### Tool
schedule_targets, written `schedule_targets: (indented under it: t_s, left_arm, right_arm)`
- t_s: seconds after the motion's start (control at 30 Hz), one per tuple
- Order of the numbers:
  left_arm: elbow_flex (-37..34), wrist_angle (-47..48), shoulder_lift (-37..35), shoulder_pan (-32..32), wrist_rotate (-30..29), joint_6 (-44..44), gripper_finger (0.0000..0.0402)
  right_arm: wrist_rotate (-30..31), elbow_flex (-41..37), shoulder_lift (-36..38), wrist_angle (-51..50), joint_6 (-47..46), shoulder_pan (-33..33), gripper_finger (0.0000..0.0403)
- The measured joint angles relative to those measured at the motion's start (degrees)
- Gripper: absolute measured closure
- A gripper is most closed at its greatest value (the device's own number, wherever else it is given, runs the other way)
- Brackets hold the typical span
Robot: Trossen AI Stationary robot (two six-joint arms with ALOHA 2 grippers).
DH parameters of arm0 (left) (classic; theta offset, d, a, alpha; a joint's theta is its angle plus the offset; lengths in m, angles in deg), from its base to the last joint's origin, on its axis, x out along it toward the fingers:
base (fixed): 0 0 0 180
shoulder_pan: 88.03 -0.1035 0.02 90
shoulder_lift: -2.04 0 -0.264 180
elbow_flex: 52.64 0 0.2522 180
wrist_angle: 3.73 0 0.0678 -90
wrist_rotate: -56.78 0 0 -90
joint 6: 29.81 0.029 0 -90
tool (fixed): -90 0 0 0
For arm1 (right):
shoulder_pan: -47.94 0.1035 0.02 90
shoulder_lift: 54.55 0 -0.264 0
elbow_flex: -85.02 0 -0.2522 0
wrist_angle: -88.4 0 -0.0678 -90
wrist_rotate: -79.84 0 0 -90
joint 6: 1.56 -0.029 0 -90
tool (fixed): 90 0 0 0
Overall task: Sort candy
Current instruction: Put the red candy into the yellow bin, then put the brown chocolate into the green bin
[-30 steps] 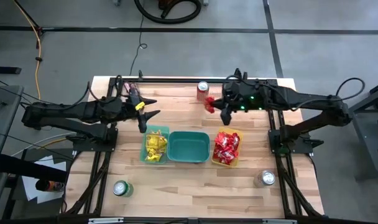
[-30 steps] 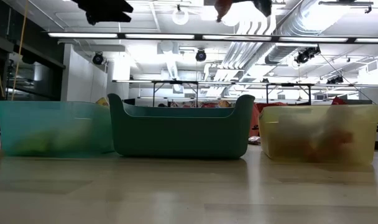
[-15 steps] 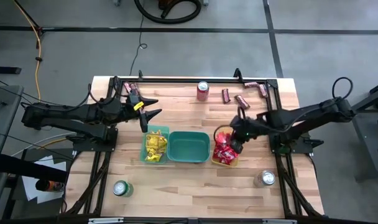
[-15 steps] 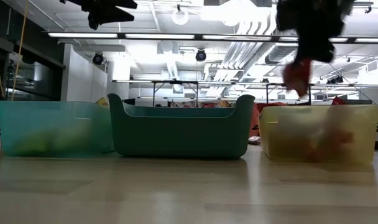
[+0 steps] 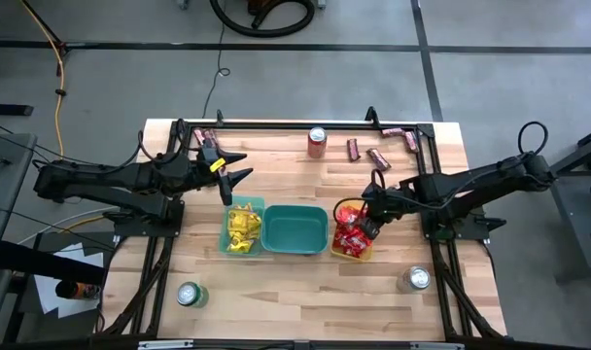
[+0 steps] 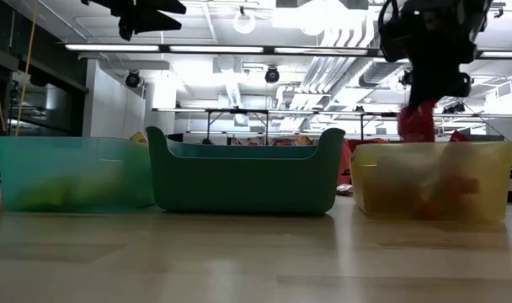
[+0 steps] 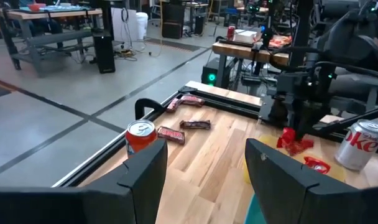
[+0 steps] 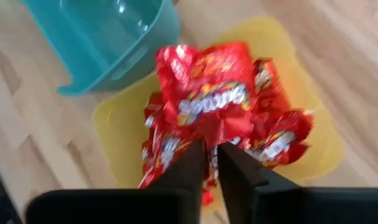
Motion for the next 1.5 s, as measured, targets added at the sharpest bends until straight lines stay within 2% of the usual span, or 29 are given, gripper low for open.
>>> schedule_targets:
  t_s: [0.13,0.33,0.5,0.63,0.8,0.87,0.97,1.07,1.13,1.33,1.5]
  left_arm:
    - [0.0,0.0,0.0,0.0,0.0,0.0,0.0198]
    - [0.0,-0.1,0.0,0.0,0.0,-0.2,0.0198]
    - [2.8,0.0,0.1,-1.2,-0.5,-2.9,0.0198]
    - [8.0,4.7,0.4,-3.9,-0.9,-1.5,0.0198]
    - [12.2,16.4,0.8,-6.7,-0.7,-1.6,0.0198]
    - [12.3,22.3,0.9,-7.6,-0.7,-5.5,0.0198]
    - [12.3,36.2,1.5,-10.3,-1.8,-14.9,0.0198]
    - [12.2,49.7,4.0,-14.6,-2.5,-24.4,0.0198]
    - [12.2,54.9,5.9,-18.4,-0.9,-27.2,0.0198]
    - [9.6,55.8,14.1,-29.4,8.5,-23.2,0.0198]
    - [7.2,54.8,22.5,-36.8,10.9,-21.5,0.0198]
  right_arm:
    - [-1.2,1.0,0.0,-1.1,1.0,0.3,0.0289]
    - [-1.9,4.8,0.0,-2.7,7.8,-0.2,0.0189]
    - [4.2,10.6,0.0,1.4,11.6,-1.9,0.0146]
    - [9.5,15.2,0.0,7.0,18.3,-3.8,0.0135]
    - [10.7,18.0,0.0,12.4,24.6,-6.6,0.0135]
    - [10.7,18.1,0.0,12.9,25.0,-7.7,0.0135]
    - [10.7,17.8,0.0,12.9,25.0,-9.3,0.0135]
    - [10.7,17.0,0.0,12.9,25.0,-10.9,0.0135]
    - [10.7,17.0,-0.2,12.8,24.8,-12.0,0.0135]
    - [8.9,17.0,-1.2,13.7,24.6,-14.9,0.0135]
    - [7.1,16.9,-2.0,13.6,24.7,-15.8,0.0135]
